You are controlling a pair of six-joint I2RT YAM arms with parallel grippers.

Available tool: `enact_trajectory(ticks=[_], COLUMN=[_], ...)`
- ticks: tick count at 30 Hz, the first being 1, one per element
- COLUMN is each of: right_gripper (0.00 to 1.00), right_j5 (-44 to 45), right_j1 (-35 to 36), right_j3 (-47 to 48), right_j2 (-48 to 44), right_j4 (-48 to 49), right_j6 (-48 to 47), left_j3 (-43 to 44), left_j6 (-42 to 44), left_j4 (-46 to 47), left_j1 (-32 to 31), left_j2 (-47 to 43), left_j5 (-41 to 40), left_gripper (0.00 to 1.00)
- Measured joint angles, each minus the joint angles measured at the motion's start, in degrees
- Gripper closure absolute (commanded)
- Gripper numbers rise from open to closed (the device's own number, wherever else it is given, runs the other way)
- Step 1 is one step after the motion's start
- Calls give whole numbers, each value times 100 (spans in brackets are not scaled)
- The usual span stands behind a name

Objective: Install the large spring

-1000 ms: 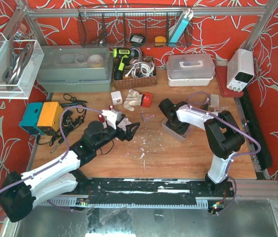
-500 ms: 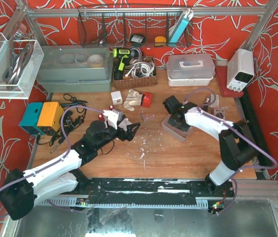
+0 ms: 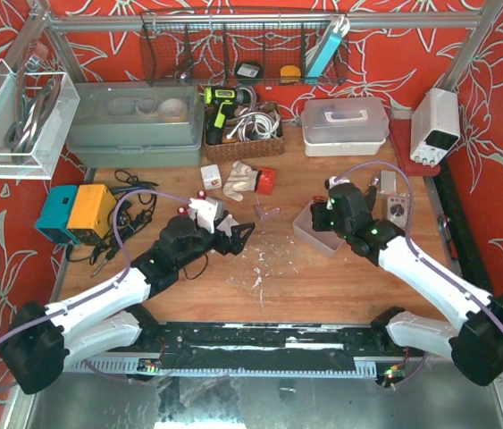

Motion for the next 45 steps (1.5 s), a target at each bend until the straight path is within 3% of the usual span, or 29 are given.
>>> enact_trajectory(ticks=[9,16,22,27,33,45], right_gripper=[88,91,91,91,91,91], right_j5=[-1154,-1781,-1987,-1982,-1978,-1969], right_j1=[431,1220,1440,1593,1722,1993], right_j3=[-1379,-2538,-2671,-2671,-2671,-2671], right_j2=[-1010,-1143,-861,-743,-745,-745], right_j4=[2124,3880,4719,5031,5119,5117], right_j6=[-1749,-2833,-3180,-3353,-3532,-3904], left_j3=[688,1637,2280,2590,2603,2601], left_j6=[-286,-262,-72,92,120,83], left_j4=[-1091,-2304,-3230,-3794,-3963,-3866], left_j1=[-24,-24,-24,-96,-219,-245], left_j2=[-481,-479,166,811,922,1056], left_j5=[437,715,1279,1770,2170,2396], left_gripper=[18,36,39,35,31,40])
